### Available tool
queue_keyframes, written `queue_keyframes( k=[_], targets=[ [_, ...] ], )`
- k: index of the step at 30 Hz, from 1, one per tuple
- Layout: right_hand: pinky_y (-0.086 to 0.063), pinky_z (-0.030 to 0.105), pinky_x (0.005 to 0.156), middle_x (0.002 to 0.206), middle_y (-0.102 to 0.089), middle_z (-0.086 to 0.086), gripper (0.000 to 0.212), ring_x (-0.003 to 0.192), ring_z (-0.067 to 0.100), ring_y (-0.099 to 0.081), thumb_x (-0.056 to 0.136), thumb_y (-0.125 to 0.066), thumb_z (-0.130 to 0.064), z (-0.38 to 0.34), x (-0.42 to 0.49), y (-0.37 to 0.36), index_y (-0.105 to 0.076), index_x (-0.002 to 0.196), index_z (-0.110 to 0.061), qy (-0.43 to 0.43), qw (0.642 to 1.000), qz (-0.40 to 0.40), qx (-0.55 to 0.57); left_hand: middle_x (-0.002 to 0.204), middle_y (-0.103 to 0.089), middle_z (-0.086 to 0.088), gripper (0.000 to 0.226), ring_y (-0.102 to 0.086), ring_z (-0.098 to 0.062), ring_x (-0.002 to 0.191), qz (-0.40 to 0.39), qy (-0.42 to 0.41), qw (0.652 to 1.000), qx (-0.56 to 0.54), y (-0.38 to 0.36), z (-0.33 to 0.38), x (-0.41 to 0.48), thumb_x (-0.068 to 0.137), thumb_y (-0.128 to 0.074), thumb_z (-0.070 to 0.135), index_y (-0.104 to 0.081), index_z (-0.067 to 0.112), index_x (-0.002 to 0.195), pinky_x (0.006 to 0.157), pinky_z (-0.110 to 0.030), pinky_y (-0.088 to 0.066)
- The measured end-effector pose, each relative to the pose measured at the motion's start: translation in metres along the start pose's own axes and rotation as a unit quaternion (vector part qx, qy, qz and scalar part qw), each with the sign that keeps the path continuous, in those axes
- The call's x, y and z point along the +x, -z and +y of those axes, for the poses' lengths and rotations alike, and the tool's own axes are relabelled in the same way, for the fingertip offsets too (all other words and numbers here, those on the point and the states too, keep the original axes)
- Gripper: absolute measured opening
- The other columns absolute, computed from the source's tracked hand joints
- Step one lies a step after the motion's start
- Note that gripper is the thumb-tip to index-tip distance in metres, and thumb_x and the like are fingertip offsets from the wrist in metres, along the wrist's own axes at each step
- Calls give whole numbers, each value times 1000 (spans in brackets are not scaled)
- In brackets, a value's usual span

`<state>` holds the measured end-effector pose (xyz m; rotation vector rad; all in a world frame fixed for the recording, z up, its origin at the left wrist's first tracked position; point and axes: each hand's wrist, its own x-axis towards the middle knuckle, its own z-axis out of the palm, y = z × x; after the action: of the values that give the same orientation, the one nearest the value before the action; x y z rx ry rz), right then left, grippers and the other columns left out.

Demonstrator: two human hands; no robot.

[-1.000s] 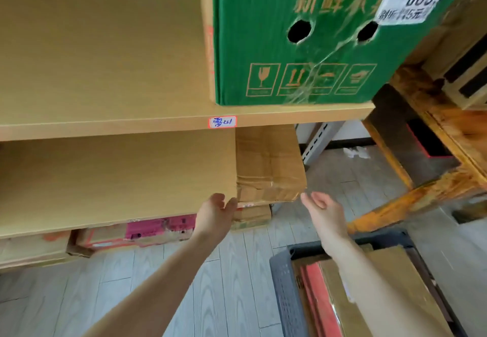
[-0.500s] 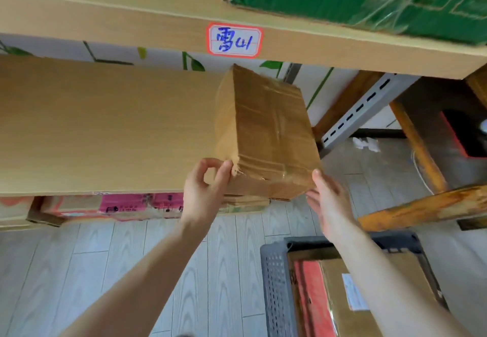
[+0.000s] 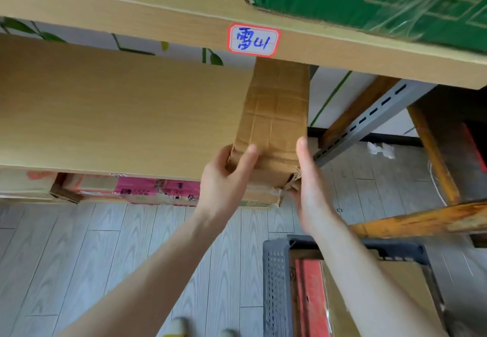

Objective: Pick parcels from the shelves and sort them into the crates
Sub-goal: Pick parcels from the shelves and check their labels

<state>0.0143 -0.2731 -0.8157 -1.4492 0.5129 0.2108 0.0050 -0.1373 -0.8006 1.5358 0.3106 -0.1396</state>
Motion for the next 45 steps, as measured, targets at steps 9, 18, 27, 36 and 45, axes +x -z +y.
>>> queue_keyframes(
  k=[9, 18, 27, 36, 45],
  targets=[
    [-56, 31, 78, 100, -70, 12, 29, 84, 20, -67, 96, -42, -21, 11, 15, 43, -59, 114, -6, -157, 952, 41, 261, 78, -64, 9, 10, -59, 4, 67, 51, -87, 989, 110, -7, -20, -4, 86, -62, 9, -66, 17, 92, 65, -8, -44],
    [-48, 36, 96, 105, -65, 10, 20, 93, 22, -62, 95, -46, -23, 26, 19, 55, -61, 98, -10, -155, 953, 76, 248, 108, -60, -3, 71, -57, -16, 100, 71, 129, 978, 148, 4, -44, 7, 67, -78, 44, -48, 6, 120, 77, -18, -48],
    [-46, 30, 98, 108, -66, 2, 27, 99, 16, -55, 95, -41, -14, 17, 48, 67, -59, 78, -23, -164, 968, 173, 79, 111, -63, -3, 32, -58, -19, 101, 17, 75, 996, 41, -18, -41, 36, 94, -45, 13, -52, 9, 125, 82, -22, -49],
    [-43, 24, 101, 105, -65, 2, 22, 105, 14, -59, 97, -39, -25, 35, 75, 74, -61, 92, -19, -160, 952, 178, 191, 80, -46, 18, 40, -38, 7, 65, -5, 17, 995, 99, -40, -47, 57, 100, -31, 11, -40, 11, 139, 47, 6, -30],
    [-46, 24, 88, 103, -63, 3, 12, 102, 15, -58, 92, -49, -17, 95, 50, 73, -60, 94, -12, -148, 943, 270, 126, 78, -62, -1, 23, -56, -16, 78, 123, 46, 990, 51, -18, -113, 28, 93, -46, 15, -61, 19, 76, 76, -34, -46]
  ],
)
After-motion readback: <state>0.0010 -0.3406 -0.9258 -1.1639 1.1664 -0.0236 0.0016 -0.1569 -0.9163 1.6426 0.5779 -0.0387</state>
